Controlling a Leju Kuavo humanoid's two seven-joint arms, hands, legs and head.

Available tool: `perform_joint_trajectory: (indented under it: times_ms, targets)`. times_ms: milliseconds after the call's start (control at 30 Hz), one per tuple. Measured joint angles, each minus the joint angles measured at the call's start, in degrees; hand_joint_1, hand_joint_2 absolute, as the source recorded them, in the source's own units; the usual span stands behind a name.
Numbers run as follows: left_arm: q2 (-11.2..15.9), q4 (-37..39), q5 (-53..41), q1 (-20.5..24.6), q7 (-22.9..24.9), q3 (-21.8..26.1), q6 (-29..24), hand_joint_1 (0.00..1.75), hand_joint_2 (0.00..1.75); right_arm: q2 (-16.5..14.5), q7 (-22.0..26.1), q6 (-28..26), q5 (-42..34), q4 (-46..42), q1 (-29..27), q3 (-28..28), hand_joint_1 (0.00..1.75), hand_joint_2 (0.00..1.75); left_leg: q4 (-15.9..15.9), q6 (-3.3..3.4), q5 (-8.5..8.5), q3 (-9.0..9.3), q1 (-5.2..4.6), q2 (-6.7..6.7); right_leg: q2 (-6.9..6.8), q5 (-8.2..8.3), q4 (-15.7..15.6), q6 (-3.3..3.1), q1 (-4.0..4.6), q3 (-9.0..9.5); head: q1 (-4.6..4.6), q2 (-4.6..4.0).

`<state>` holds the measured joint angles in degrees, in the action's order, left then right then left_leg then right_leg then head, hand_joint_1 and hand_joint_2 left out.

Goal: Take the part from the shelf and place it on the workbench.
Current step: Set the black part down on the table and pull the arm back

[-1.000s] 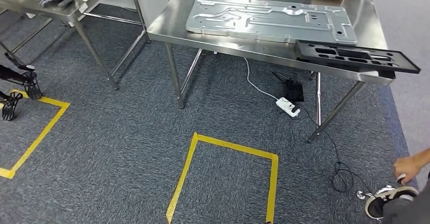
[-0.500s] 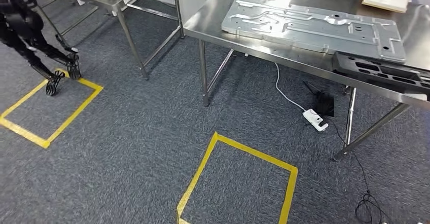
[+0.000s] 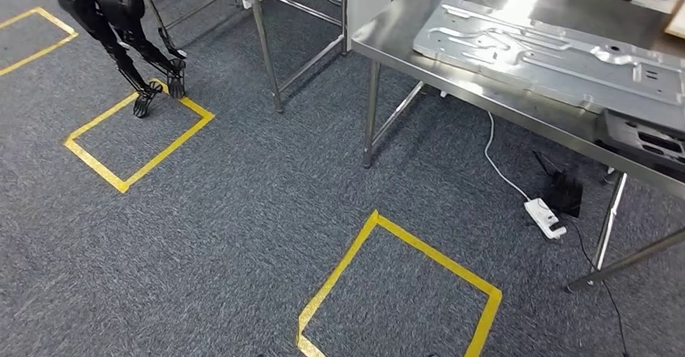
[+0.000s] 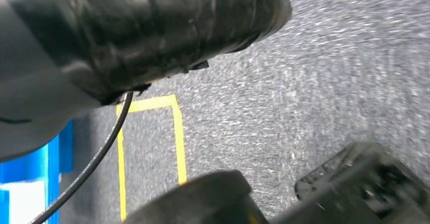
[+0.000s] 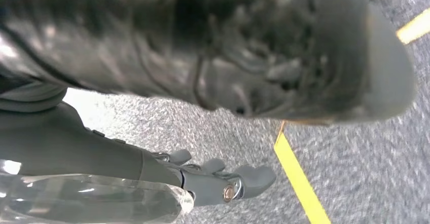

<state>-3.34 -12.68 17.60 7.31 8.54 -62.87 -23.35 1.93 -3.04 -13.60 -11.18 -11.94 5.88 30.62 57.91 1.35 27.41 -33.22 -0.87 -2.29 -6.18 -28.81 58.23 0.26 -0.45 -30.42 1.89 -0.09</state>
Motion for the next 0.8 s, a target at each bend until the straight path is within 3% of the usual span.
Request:
perform_joint_trajectory:
  times_ms: [33, 100, 167, 200, 233, 267, 333, 367, 400, 467, 533, 567, 600, 667, 733, 767, 800]
  targets:
    - [0.08, 0.0, 0.11, -0.16, 0.16, 0.03, -0.02, 0.0, 0.0, 0.05, -0.19, 0.45, 0.23, 0.01, 0.08, 0.01, 0.0, 0.0, -0.28, 0.3, -0.17, 0.14, 0.08, 0.55, 0.11, -0.19, 0.12, 0.34, -0.1, 0.1, -0.03, 0.0]
    - [0.22, 0.0, 0.31, -0.36, 0.5, 0.05, -0.08, 0.0, 0.0, 0.15, -0.62, 1.12, 0.67, 0.01, 0.2, 0.03, 0.0, 0.0, -0.94, 1.06, -0.56, 0.57, 0.36, 1.51, 2.22, -1.96, 2.49, 0.78, -0.23, -0.73, -0.15, 0.0]
    - [0.26, 0.0, 0.39, -0.22, 0.74, 0.05, -0.1, 0.0, 0.0, 0.26, -0.94, 1.38, 0.84, 0.01, 0.04, 0.03, 0.0, 0.0, -1.12, 1.58, -0.72, 0.72, 0.47, 2.5, 4.84, -5.37, 9.0, 0.83, -0.29, -3.83, -0.33, 0.0]
    - [0.27, 0.0, 0.39, -0.14, 0.78, 0.05, -0.09, 0.0, 0.0, 0.27, -1.04, 1.4, 0.84, 0.02, -0.1, 0.04, 0.0, 0.0, -1.06, 1.71, -0.72, 0.68, 0.44, 3.14, 5.38, -6.74, 12.66, 0.84, -0.29, -5.69, -0.38, 0.0]
    - [0.27, 0.0, 0.39, -0.14, 0.82, 0.05, -0.09, 0.0, 0.0, 0.29, -1.09, 1.4, 0.84, 0.04, -0.25, 0.04, 0.0, 0.0, -0.96, 1.73, -0.69, 0.67, 0.41, 3.9, 5.63, -7.17, 15.11, 0.87, -0.29, -7.05, -0.38, 0.0]
    - [0.28, 0.0, 0.4, -0.19, 0.86, 0.05, -0.08, 0.0, 0.0, 0.3, -1.1, 1.4, 0.84, 0.06, -0.35, 0.05, 0.0, 0.0, -0.83, 1.74, -0.66, 0.66, 0.4, 4.69, 5.75, -6.55, 15.68, 0.88, -0.31, -7.57, -0.38, 0.0]
    - [0.31, 0.0, 0.43, -0.28, 0.95, 0.05, -0.09, 0.0, 0.0, 0.39, -1.11, 1.4, 0.85, 0.09, -0.34, 0.05, 0.0, 0.0, -0.4, 1.59, -0.52, 0.63, 0.44, 6.28, 6.38, -2.78, 10.9, 0.85, -0.49, -5.74, -0.38, 0.0]
    - [0.32, 0.0, 0.45, -0.29, 0.97, 0.05, -0.09, 0.0, 0.0, 0.46, -1.11, 1.4, 0.86, 0.09, -0.28, 0.06, 0.0, 0.0, -0.05, 1.4, -0.38, 0.49, 0.46, 6.98, 7.69, -1.18, 7.4, 0.78, -0.68, -4.22, -0.38, 0.0]
    - [0.33, 0.0, 0.47, -0.23, 1.06, 0.05, -0.08, 0.0, 0.0, 0.52, -1.11, 1.37, 0.82, 0.1, -0.24, 0.07, 0.0, 0.0, 0.43, 1.13, -0.19, 0.18, 0.45, 7.73, 9.03, -0.17, 4.5, 0.73, -0.84, -3.02, -0.34, 0.0]
    - [0.34, 0.0, 0.53, -0.16, 1.34, 0.07, 0.1, 0.0, 0.0, 0.63, -1.14, 1.21, 0.3, 0.11, -0.18, 0.09, 0.0, 0.0, 1.06, 0.46, -0.04, -0.53, 0.57, 8.89, 10.71, 0.04, 2.04, 0.49, -0.89, -2.12, -0.31, 0.0]
    - [0.39, 0.01, 0.56, -0.29, 1.63, 0.07, 0.46, 0.0, 0.0, 0.69, -1.38, 1.04, -0.68, 0.11, -0.11, 0.09, 0.0, 0.0, 1.17, -0.22, -0.13, -1.07, 0.79, 9.86, 9.65, 0.21, 1.69, -0.09, -0.78, -1.88, -0.33, 0.0]
    - [0.44, 0.02, 0.57, -0.42, 1.7, 0.07, 0.63, 0.0, 0.0, 0.76, -1.56, 1.01, -1.07, 0.11, -0.06, 0.09, 0.0, 0.0, 1.62, -0.52, 0.19, -1.39, 0.77, 9.33, 9.0, 0.33, 1.46, -0.42, -0.8, -1.68, -0.26, 0.0]
    - [0.48, 0.02, 0.61, -0.46, 1.67, 0.07, 0.75, 0.0, 0.0, 0.85, -1.79, 1.01, -1.23, 0.11, -0.05, 0.09, 0.0, 0.0, 2.92, -0.81, 1.02, -2.06, 0.75, 8.15, 8.3, 0.48, 1.21, -0.76, -0.89, -1.5, -0.04, 0.0]
    - [0.51, 0.02, 0.75, -0.35, 1.28, 0.08, 0.98, 0.0, 0.0, 1.14, -2.41, 1.03, -1.26, 0.16, -0.12, 0.09, 0.0, 0.0, 8.47, -1.31, 4.04, -4.73, 0.84, 4.96, 6.75, 0.54, 0.95, -1.19, -0.79, -1.37, 0.37, 0.0]
    - [0.49, 0.02, 0.84, -0.24, 0.59, 0.09, 1.28, 0.0, 0.0, 1.32, -3.31, 0.98, -1.43, 0.28, -0.24, 0.09, 0.0, 0.0, 14.31, -1.72, 6.25, -7.69, 1.21, 3.63, 5.07, 0.4, 0.96, -1.4, -0.59, -1.36, 0.48, 0.0]
    - [0.48, 0.02, 0.79, -0.28, 0.24, 0.09, 1.44, 0.0, 0.0, 1.35, -3.76, 0.91, -1.6, 0.32, -0.27, 0.09, 0.0, 0.0, 15.15, -1.86, 6.04, -8.12, 1.35, 3.35, 4.28, 0.32, 0.97, -1.41, -0.55, -1.34, 0.48, 0.0]
    - [0.48, 0.02, 0.67, -0.35, -0.13, 0.09, 1.63, 0.0, 0.0, 1.34, -4.19, 0.82, -1.84, 0.35, -0.26, 0.09, 0.0, 0.0, 13.87, -1.95, 4.85, -7.47, 1.45, 3.05, 3.56, 0.22, 0.98, -1.36, -0.57, -1.28, 0.48, 0.0]
